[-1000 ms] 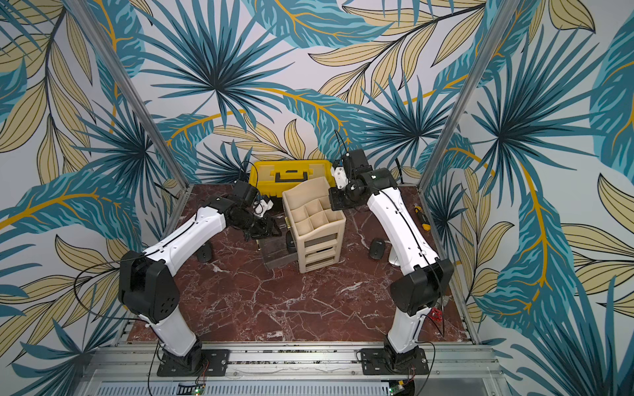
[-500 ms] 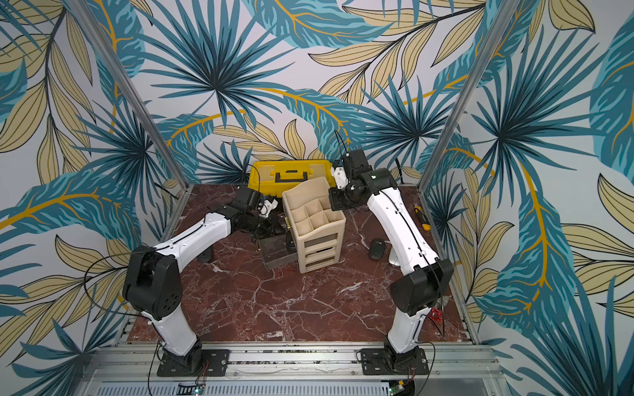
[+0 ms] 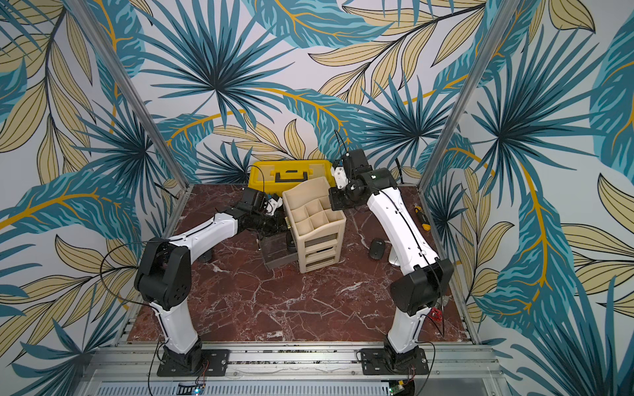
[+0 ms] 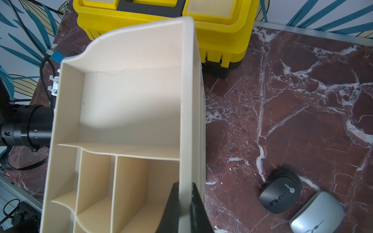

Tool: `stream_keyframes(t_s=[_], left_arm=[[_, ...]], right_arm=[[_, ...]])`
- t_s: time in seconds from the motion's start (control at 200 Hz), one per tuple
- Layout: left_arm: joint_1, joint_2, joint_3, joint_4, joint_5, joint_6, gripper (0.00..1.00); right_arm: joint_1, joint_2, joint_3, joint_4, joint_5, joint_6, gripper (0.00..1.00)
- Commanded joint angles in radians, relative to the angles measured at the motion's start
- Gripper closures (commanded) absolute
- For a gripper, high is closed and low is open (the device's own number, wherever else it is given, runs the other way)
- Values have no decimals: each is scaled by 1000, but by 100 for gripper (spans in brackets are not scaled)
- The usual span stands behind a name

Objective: Take the mice out of the drawer
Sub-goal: Adjust the mouse in the drawer.

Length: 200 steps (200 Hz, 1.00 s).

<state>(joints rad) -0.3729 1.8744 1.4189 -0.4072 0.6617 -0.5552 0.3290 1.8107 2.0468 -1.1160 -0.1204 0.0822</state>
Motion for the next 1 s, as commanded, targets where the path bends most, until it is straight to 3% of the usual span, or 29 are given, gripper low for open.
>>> stream_keyframes(t_s=[0.0, 0.145, 0.371, 0.526, 0.776, 0.886, 0.997], left_arm=[[-4, 8, -17, 60, 55, -14, 100], [-20, 32, 7, -26, 72, 19, 100], [-24, 36, 60, -326, 16, 153, 100], [-23, 1, 46, -405, -37, 194, 100], [-35, -18, 61, -533, 1, 291, 100], [-25, -53, 35, -484, -41, 260, 100], [10, -90, -29, -320, -62, 121, 100]], right_arm=[[-1, 52, -17, -65, 67, -29, 100], [-2, 53, -16, -68, 73, -30, 100], [-2, 62, -1, -71, 74, -28, 100], [-2, 67, 6, -68, 73, -24, 100], [0, 74, 13, -70, 75, -27, 100], [0, 74, 13, -72, 75, -28, 100], [-1, 74, 13, -71, 73, -26, 100]])
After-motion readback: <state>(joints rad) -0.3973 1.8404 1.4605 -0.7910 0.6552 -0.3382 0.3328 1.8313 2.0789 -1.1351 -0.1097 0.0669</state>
